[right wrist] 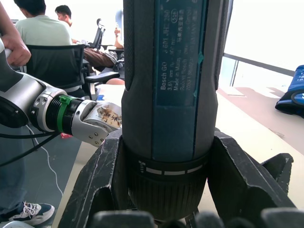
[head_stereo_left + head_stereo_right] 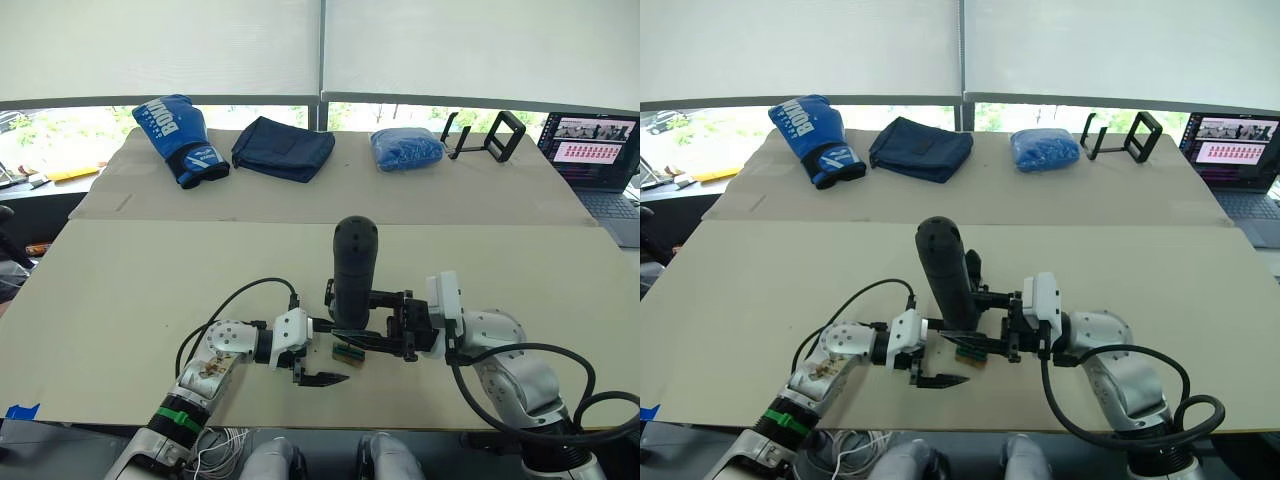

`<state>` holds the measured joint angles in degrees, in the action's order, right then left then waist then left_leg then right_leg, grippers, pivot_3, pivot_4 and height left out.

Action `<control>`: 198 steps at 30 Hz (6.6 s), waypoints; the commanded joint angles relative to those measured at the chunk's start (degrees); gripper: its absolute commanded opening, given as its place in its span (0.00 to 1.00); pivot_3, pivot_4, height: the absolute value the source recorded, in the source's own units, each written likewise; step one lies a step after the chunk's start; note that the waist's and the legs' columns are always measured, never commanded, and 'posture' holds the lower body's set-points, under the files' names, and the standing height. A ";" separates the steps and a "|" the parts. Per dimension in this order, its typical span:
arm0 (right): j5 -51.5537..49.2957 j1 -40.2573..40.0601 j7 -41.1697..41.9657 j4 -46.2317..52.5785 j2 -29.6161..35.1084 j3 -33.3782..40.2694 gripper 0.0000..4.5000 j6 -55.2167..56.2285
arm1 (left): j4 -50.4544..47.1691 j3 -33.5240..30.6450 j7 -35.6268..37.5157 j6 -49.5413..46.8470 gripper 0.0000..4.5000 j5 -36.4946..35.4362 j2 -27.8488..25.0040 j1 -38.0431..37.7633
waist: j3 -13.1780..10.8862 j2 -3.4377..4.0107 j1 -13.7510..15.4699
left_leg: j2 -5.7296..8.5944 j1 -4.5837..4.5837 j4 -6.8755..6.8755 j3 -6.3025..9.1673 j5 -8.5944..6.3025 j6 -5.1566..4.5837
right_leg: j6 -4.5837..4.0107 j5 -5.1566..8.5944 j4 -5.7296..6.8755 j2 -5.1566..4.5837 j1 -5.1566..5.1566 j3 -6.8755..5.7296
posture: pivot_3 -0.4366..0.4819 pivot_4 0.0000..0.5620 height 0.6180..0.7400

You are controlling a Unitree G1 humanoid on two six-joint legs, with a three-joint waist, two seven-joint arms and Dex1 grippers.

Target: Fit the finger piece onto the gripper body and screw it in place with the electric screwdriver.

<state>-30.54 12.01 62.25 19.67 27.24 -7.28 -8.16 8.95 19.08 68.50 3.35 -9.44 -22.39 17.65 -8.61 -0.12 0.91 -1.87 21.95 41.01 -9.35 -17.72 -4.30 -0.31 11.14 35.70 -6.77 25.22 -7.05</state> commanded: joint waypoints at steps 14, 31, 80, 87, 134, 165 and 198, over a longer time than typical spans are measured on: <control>-0.51 -1.10 0.05 1.55 -0.45 0.54 0.43 1.69 | 1.59 1.91 0.01 -0.07 0.99 1.38 0.04 -1.56 | 0.00 0.00 -0.01 | 0.00 -0.02 -0.01 0.00 0.00 0.00 | 0.00 0.00 -0.01 -0.02 -0.02 0.00 | 0.48 0.27 1.00; -1.70 -1.05 0.57 2.49 -0.79 0.94 0.43 1.71 | 1.79 0.23 0.37 1.66 0.99 0.15 -0.58 -2.17 | 0.00 0.00 -0.21 | 0.00 -0.04 -0.02 0.00 0.00 0.00 | 0.00 0.00 -0.01 -0.02 -0.01 0.00 | 0.48 0.27 1.00; -19.65 13.18 -7.27 12.56 4.22 9.69 0.43 -14.45 | -5.03 -15.77 -2.40 -4.66 0.99 -12.62 -6.47 -4.44 | -0.05 -0.02 -0.28 | 0.00 0.24 -0.04 -0.11 0.10 0.18 | -0.01 0.00 0.00 0.28 0.26 0.01 | 0.48 0.27 1.00; -20.28 11.71 -7.26 13.52 4.77 10.59 0.43 -14.52 | 3.18 -9.68 -7.50 0.73 0.99 -4.04 0.75 -1.00 | -0.06 -0.05 -0.25 | 0.03 0.26 -0.02 -0.11 0.10 0.17 | -0.01 -0.01 -0.01 0.26 0.25 0.00 | 0.48 0.27 1.00; -20.29 8.63 -8.96 16.22 7.43 12.19 0.43 -14.85 | 5.06 -5.23 -13.95 -4.40 0.51 0.68 7.56 5.67 | -0.07 -0.07 -0.22 | 0.01 0.22 0.18 -0.04 -0.06 -0.11 | 0.12 -0.09 -0.09 0.13 0.07 -0.01 | 0.48 0.27 1.00; -22.04 8.15 -9.58 17.09 8.70 12.24 0.43 -16.57 | 29.61 -7.12 -3.45 10.13 0.99 3.23 8.68 16.23 | -0.07 -0.08 0.18 | 0.03 0.31 0.52 0.02 -0.19 -0.35 | 0.21 -0.15 -0.08 -0.02 0.00 -0.04 | 0.48 0.27 1.00; -22.41 9.26 -9.89 16.71 8.34 12.28 0.43 -16.82 | 8.24 -4.86 -17.93 -1.79 0.70 4.21 9.95 4.73 | -0.07 -0.08 -0.07 | 0.04 0.35 0.49 -0.01 -0.21 -0.37 | 0.24 -0.16 -0.15 -0.17 0.03 -0.09 | 0.48 0.27 1.00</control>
<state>-50.78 19.40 52.46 34.39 35.56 3.06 -25.52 16.57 13.57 50.75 2.19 -5.84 -12.25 22.39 -8.69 -0.20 0.84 -1.83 22.30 41.50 -9.36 -17.93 -4.67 -0.07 10.98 35.55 -6.94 25.26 -7.15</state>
